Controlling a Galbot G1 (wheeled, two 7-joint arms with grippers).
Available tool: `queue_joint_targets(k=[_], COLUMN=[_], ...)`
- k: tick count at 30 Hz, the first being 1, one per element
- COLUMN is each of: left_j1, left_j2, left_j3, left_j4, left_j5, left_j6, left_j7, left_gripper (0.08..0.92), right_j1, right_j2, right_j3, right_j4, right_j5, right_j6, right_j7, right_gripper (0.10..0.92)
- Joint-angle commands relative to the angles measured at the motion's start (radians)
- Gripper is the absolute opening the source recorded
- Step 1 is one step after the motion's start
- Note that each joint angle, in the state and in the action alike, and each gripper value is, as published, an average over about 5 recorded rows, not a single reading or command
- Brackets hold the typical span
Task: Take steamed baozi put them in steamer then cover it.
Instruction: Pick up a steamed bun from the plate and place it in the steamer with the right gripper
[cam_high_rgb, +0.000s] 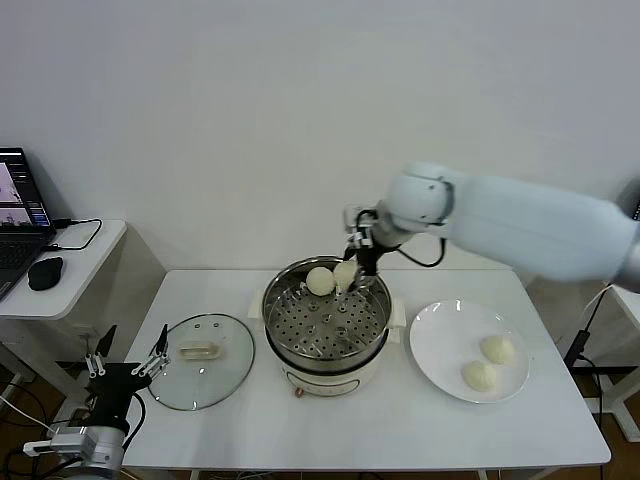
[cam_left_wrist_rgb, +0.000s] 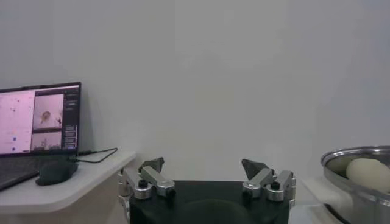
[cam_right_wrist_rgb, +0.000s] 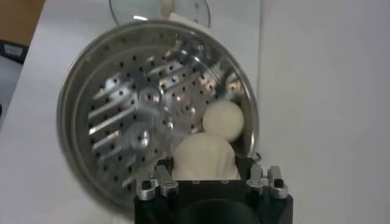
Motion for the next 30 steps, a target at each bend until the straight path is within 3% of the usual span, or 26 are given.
queue_joint_targets(k=[1, 12, 22, 30], left_j1=[0.001, 0.003, 0.006, 0.006], left_j2=[-0.007, -0.01, -0.011, -0.011], left_j3=[-0.004, -0.004, -0.003, 0.002], left_j4=[-0.002, -0.006, -0.007, -0.019], left_j5=[0.007, 0.003, 0.001, 0.001], left_j6=[-0.003, -0.004, -0.006, -0.004], left_j7=[0.0, 0.001, 0.002, 0.001], left_gripper=[0.823, 0.823, 0.823, 0.823], right_j1=[-0.131, -0.204, -0.193, -0.031], right_j2=[0.218, 0.314, 0.302, 0.171], right_j3=[0.017, 0.044, 0.036, 0.002], right_j4=[-0.158, -0.275, -0.252, -0.093], right_j5=[0.044, 0.004, 0.004, -0.021], right_j6=[-0.04, -0.047, -0.063, -0.069], right_j7=[0.056, 0.078, 0.082, -0.026], right_gripper=[0.645, 0.644, 0.653, 0.811])
